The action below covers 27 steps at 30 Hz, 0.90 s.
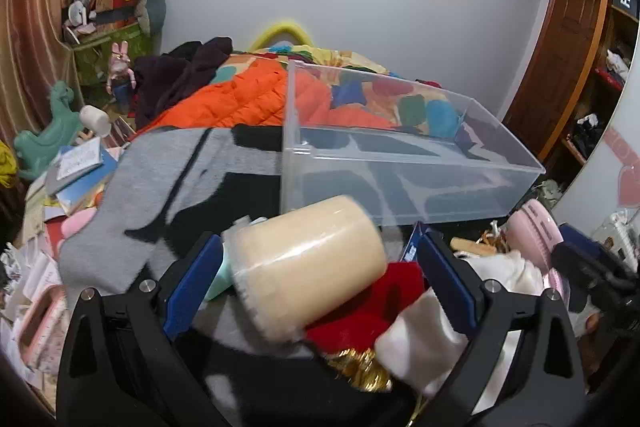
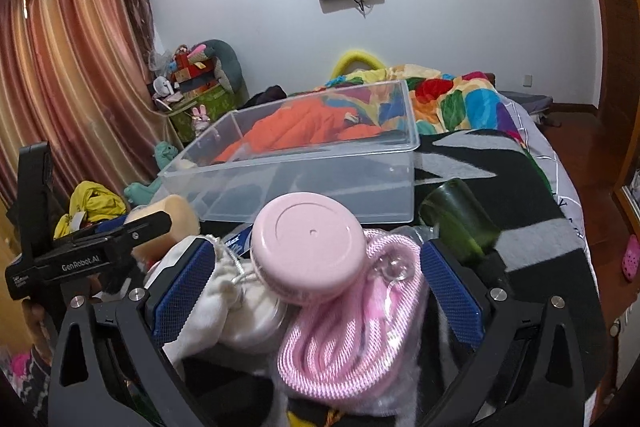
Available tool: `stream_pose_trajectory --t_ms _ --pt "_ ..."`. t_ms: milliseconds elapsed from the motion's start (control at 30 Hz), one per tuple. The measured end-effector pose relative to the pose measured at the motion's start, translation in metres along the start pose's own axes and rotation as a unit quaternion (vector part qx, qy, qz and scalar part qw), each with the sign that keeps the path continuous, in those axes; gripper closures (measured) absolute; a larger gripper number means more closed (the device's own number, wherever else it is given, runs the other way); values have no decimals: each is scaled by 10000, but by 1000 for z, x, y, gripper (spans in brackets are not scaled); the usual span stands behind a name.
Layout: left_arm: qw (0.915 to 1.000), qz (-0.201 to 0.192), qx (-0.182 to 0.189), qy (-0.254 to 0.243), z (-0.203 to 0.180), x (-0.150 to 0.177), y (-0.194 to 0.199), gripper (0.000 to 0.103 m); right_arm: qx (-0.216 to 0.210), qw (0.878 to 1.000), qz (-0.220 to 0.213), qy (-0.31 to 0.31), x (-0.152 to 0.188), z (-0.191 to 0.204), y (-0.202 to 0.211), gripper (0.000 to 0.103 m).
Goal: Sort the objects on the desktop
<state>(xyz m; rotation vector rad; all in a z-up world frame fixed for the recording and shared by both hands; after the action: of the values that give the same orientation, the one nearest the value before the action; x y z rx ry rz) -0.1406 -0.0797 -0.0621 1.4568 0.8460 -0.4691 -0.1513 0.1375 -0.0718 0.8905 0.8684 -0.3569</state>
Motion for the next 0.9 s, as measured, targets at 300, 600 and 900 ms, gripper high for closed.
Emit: stream_pose_trajectory --t_ms 300,600,900 --pt "9993 285 -183 124 9 4 -29 18 195 9995 92 -236 5 -8 -19 18" --pt "9992 316 -186 127 8 5 -34 21 175 9998 53 -97 6 -6 -21 33" --pt "9994 97 -310 110 4 11 -19 35 46 9998 -20 -201 6 -8 -12 40"
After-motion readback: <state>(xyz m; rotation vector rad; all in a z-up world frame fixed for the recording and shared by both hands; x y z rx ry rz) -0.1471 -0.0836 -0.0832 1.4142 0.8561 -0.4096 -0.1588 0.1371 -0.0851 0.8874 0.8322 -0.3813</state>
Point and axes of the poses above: each gripper's, at about its wrist camera, not at the fingertips, and y roughly against the way its jaws point, z to its left, x to its underside, the point moved 4 cm from there along -y, roughly the way its jaws point, and after that the axes turned 8 degrees about -x, right-handed, at the moved point
